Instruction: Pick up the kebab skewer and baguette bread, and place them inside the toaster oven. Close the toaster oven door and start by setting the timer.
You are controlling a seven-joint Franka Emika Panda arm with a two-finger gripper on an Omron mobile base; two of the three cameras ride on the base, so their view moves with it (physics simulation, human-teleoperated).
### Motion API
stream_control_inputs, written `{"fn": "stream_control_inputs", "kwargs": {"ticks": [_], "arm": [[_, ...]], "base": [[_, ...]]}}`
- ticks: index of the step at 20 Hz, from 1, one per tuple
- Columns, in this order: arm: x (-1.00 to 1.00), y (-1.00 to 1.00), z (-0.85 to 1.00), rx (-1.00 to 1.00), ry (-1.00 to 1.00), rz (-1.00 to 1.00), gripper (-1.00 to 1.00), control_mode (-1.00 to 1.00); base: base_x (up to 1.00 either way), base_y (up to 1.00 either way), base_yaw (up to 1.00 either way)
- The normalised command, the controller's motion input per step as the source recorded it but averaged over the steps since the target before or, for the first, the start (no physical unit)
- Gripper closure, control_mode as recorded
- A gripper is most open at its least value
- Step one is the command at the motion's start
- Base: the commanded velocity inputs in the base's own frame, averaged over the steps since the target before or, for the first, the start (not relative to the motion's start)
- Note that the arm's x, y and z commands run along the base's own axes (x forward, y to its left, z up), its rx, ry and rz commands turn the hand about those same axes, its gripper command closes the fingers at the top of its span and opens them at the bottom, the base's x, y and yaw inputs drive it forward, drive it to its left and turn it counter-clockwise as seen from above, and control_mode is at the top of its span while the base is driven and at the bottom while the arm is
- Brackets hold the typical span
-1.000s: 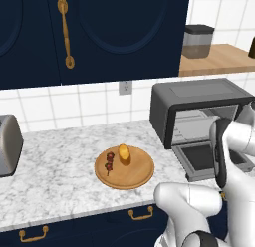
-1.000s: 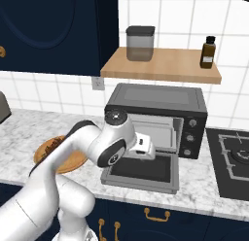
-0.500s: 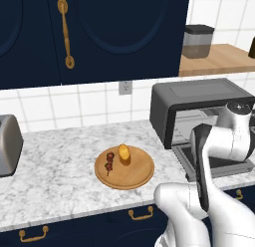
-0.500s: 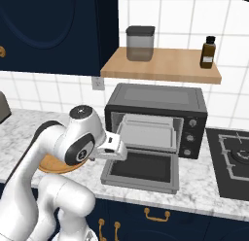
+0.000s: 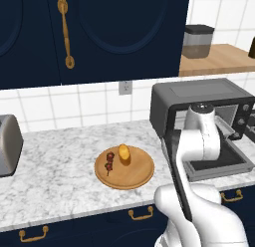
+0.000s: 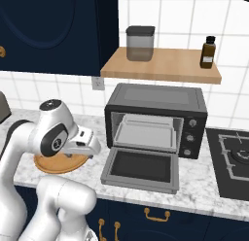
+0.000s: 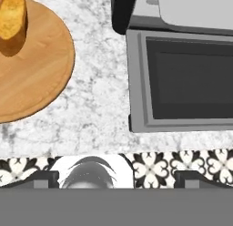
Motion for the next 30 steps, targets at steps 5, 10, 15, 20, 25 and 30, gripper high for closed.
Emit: {"fn": "stream_control_inputs", "kwargs": {"ticks": [5, 10, 15, 20, 25, 30], "arm": [[0.39, 0.47, 0.0, 0.0, 0.07, 0.0, -1.0, -1.0], [0.33, 0.36, 0.0, 0.01, 0.04, 0.0, -1.0, -1.0], [0.44, 0.51, -0.04, 0.05, 0.0, 0.0, -1.0, -1.0], [0.39, 0.5, -0.15, 0.09, 0.02, -0.01, -1.0, -1.0], [0.49, 0.22, -0.4, 0.05, 0.02, -0.02, -1.0, -1.0], [0.28, 0.13, -0.48, 0.01, 0.07, 0.0, -1.0, -1.0]], "base": [[0.0, 0.0, 0.0], [0.0, 0.0, 0.0], [0.0, 0.0, 0.0], [0.0, 0.0, 0.0], [0.0, 0.0, 0.0], [0.0, 0.0, 0.0]]}}
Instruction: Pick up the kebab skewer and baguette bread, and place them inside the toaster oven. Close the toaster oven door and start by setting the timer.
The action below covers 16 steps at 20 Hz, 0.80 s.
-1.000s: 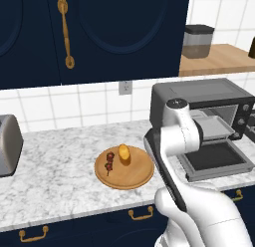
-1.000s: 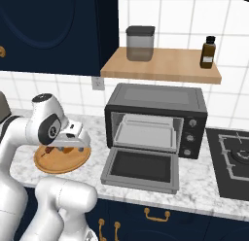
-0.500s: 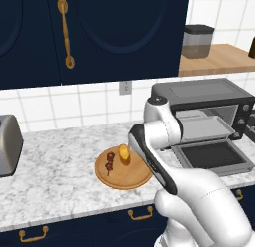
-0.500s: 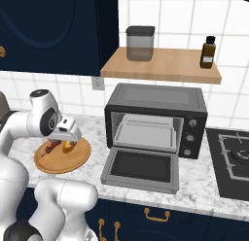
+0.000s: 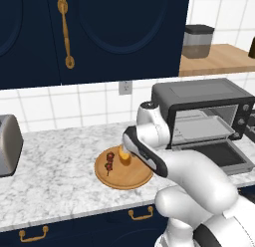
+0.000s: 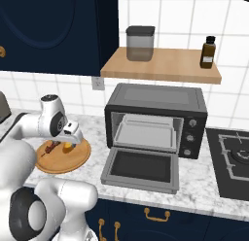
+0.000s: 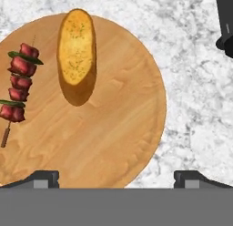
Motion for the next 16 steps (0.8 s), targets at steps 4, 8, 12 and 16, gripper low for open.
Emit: {"fn": "stream_control_inputs", "kwargs": {"ticks": [4, 8, 12, 16], "arm": [[0.41, 0.29, -0.15, 0.0, 0.0, 0.0, -1.0, -1.0], [0.35, 0.11, -0.11, 0.0, 0.0, 0.0, -1.0, -1.0], [0.42, 0.13, -0.22, 0.0, 0.0, 0.0, -1.0, -1.0], [0.42, 0.2, -0.33, 0.0, 0.0, 0.0, -1.0, -1.0]], "base": [[0.0, 0.0, 0.0], [0.0, 0.0, 0.0], [0.0, 0.0, 0.0], [0.0, 0.0, 0.0]]}}
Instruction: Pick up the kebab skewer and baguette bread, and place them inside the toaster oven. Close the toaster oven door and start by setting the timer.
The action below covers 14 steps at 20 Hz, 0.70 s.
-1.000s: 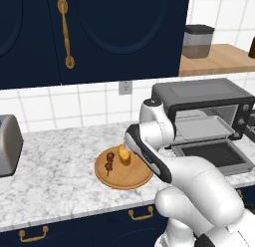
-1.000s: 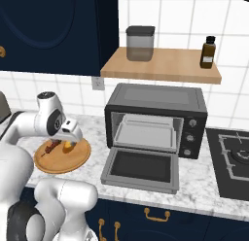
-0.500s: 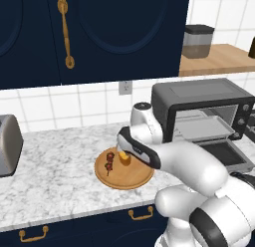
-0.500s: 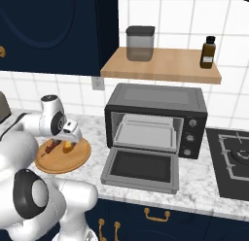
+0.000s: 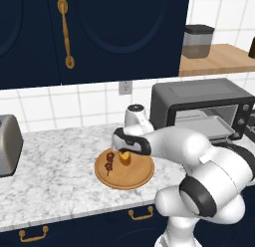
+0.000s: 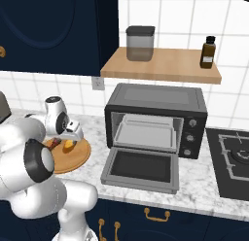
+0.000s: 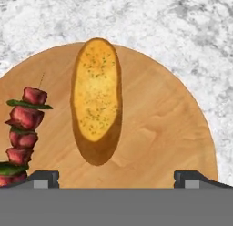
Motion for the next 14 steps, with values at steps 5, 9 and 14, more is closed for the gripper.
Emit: {"fn": "stream_control_inputs", "kwargs": {"ticks": [5, 9, 14], "arm": [[0.38, 0.19, -0.24, 0.0, 0.01, 0.0, -1.0, -1.0], [0.3, 0.1, -0.23, 0.0, 0.0, 0.0, -1.0, -1.0], [0.25, 0.06, -0.32, 0.0, 0.0, 0.0, -1.0, -1.0]], "base": [[0.0, 0.0, 0.0], [0.0, 0.0, 0.0], [0.0, 0.0, 0.0]]}}
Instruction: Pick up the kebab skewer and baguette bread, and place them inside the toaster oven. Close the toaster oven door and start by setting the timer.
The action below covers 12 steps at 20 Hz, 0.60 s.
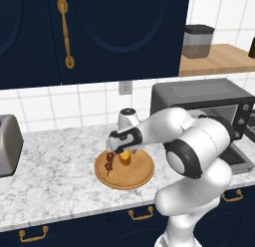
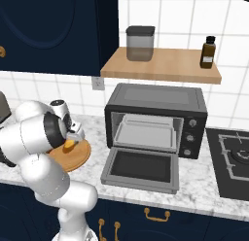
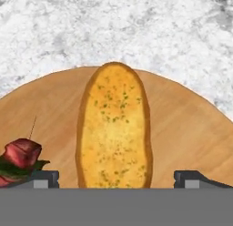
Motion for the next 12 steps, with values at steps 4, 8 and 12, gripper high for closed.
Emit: {"fn": "stream_control_inputs", "kwargs": {"ticks": [4, 8, 12], "arm": [[0.18, 0.06, -0.32, 0.0, 0.0, 0.0, -1.0, -1.0], [0.13, 0.09, -0.31, 0.0, 0.0, 0.0, -1.0, -1.0], [0.07, 0.01, -0.19, 0.0, 0.0, 0.0, -1.0, -1.0]], "base": [[0.0, 0.0, 0.0], [0.0, 0.0, 0.0], [0.0, 0.0, 0.0]]}}
